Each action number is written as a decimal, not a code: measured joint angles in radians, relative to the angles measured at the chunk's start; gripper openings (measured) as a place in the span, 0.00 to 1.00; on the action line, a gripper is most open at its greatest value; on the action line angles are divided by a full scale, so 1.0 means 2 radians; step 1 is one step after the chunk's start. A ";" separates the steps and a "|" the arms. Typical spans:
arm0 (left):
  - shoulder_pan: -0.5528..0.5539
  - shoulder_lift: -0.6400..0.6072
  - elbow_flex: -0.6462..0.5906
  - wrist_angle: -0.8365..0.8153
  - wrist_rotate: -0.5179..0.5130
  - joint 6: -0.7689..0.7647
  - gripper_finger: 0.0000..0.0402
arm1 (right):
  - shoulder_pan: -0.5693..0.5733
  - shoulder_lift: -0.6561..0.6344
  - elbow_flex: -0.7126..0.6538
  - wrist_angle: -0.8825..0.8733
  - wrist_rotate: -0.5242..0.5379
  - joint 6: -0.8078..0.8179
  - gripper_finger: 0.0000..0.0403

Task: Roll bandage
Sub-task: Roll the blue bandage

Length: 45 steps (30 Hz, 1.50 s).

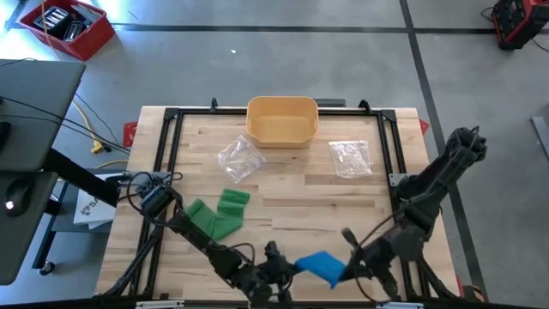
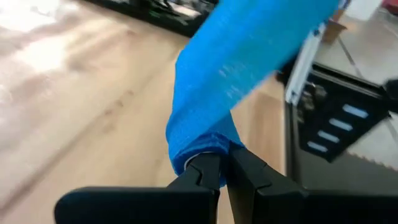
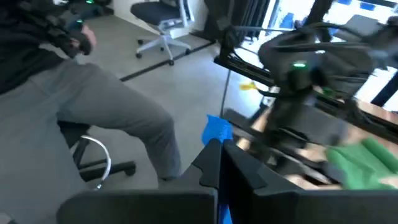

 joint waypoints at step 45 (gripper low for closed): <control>0.012 -0.010 0.000 -0.019 0.005 0.120 0.02 | -0.007 -0.061 0.000 0.018 0.326 -0.063 0.00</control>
